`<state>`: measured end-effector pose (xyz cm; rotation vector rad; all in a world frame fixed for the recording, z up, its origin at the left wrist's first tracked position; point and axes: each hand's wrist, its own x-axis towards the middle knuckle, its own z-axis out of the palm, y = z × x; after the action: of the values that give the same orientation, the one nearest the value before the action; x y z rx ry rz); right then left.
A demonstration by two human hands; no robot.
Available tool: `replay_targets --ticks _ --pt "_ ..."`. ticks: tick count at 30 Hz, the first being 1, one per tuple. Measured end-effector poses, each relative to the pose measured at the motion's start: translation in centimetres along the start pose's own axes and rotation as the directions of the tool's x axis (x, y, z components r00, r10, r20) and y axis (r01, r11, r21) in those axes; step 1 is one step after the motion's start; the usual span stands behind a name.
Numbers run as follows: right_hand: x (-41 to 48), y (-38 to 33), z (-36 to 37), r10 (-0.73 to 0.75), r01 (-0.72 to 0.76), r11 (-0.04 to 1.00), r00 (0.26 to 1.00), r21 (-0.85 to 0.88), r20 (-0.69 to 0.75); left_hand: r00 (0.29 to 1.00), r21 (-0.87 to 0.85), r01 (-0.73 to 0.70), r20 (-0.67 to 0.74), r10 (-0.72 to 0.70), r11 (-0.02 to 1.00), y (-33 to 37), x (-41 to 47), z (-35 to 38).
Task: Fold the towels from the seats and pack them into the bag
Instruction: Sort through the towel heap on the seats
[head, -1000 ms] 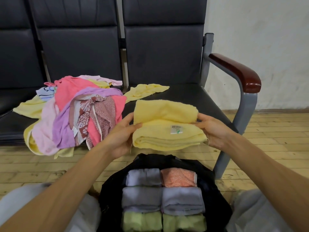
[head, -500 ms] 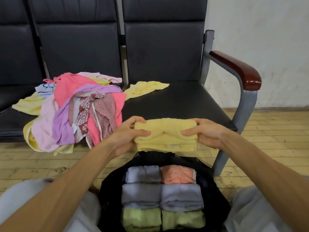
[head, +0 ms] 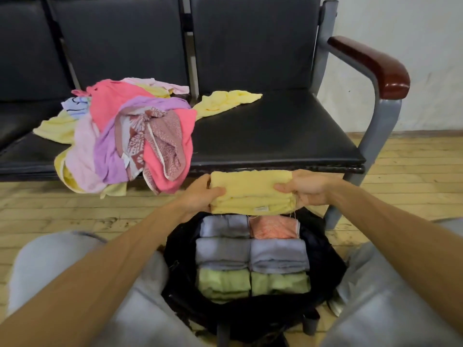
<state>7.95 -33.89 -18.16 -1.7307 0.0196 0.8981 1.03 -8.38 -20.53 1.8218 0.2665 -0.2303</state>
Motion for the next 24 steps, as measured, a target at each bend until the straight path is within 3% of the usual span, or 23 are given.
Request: replay_targets --ticks 4,7,10,16,20,24 --pt "2.1 3.2 2.1 0.076 -0.076 0.997 0.993 0.003 -0.091 0.998 -0.036 0.045 -0.034 -0.046 0.998 -3.9 -0.3 1.0" --pt "4.8 7.2 3.9 0.168 -0.163 0.986 0.974 0.046 -0.154 0.984 -0.058 0.172 -0.035 -0.174 0.983 -7.9 -0.2 1.3" --pt "7.6 11.4 6.1 0.214 -0.206 0.977 0.958 0.061 -0.190 0.938 0.005 0.344 -0.040 -0.343 0.939 -12.3 0.1 1.0" --pt "12.0 19.3 10.7 0.325 -0.342 0.940 0.910 -0.023 -0.259 0.848 0.137 0.527 -0.022 -0.529 0.839 -19.7 1.0 1.3" --pt "12.8 22.4 13.1 0.311 -0.368 0.924 0.879 -0.100 -0.362 0.802 0.248 0.593 -0.094 -0.590 0.766 -24.6 1.8 1.7" --pt "13.4 24.5 14.4 0.325 -0.441 0.847 0.872 -0.297 -0.367 0.840 0.400 0.535 -0.156 -0.520 0.744 -26.8 1.5 2.9"
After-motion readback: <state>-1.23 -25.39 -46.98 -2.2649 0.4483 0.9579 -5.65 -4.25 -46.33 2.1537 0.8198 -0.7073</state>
